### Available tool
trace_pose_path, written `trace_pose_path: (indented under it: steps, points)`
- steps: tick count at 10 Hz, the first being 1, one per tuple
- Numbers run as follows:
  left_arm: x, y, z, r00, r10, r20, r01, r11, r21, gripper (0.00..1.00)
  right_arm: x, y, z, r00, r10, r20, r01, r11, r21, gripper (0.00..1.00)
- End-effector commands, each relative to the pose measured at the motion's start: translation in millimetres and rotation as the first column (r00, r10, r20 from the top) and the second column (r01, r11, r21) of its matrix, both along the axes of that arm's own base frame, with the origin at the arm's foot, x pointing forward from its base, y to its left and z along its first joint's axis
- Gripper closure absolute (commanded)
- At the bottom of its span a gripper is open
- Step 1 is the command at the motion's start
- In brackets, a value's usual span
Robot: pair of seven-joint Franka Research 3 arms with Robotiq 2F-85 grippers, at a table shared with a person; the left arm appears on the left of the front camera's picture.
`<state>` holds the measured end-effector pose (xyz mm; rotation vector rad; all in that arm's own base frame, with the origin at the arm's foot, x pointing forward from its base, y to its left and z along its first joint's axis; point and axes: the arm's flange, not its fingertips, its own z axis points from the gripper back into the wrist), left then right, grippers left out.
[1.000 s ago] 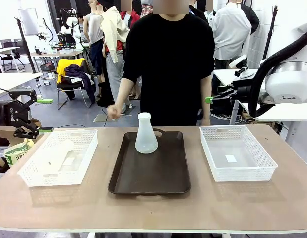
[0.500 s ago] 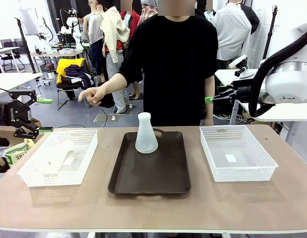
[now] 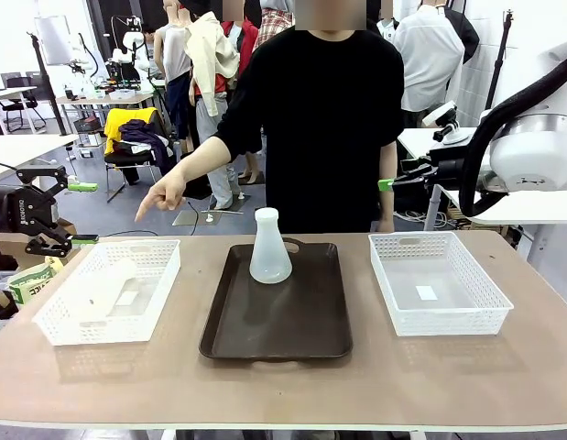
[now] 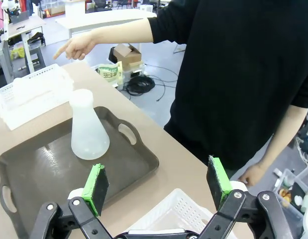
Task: Prepare the laboratory tools.
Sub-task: Pick up the Big flask that the person points to.
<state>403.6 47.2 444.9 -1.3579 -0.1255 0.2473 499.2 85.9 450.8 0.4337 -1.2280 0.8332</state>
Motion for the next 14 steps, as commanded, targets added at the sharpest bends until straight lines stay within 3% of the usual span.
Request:
trace_pose_path:
  steps: [1, 5, 8, 10, 11, 13, 14]
  points:
    - [-1, 1, 3, 1.000, -0.001, -0.007, 0.001, 1.000, -0.013, 0.00, -1, 0, 2, 1.000, -0.007, -0.014, 0.007, 1.000, -0.007, 0.00]
    - [0, 0, 0, 1.000, 0.000, 0.000, 0.000, 1.000, 0.000, 0.00, -1, 0, 2, 1.000, -0.007, -0.014, 0.007, 1.000, -0.007, 0.00]
    - [29, -19, 21, 0.998, 0.021, -0.054, -0.004, 0.956, 0.294, 0.00, -1, 0, 2, 1.000, -0.007, -0.014, 0.007, 1.000, -0.007, 0.00]
    - [58, -36, 41, 0.993, 0.023, -0.113, 0.041, 0.846, 0.532, 0.00, -1, 0, 2, 1.000, -0.007, -0.014, 0.007, 1.000, -0.007, 0.00]
    - [79, -42, 46, 0.985, 0.023, -0.170, 0.093, 0.759, 0.644, 0.00, -1, 0, 2, 1.000, -0.007, -0.014, 0.007, 1.000, -0.007, 0.00]
    - [130, -41, 35, 0.913, 0.104, -0.394, 0.267, 0.578, 0.771, 0.00, -1, 0, 2, 1.000, -0.007, -0.014, 0.007, 1.000, -0.007, 0.00]
    - [149, -40, 26, 0.879, 0.112, -0.463, 0.352, 0.502, 0.790, 0.00, -1, 0, 2, 1.000, -0.007, -0.014, 0.007, 1.000, -0.007, 0.00]
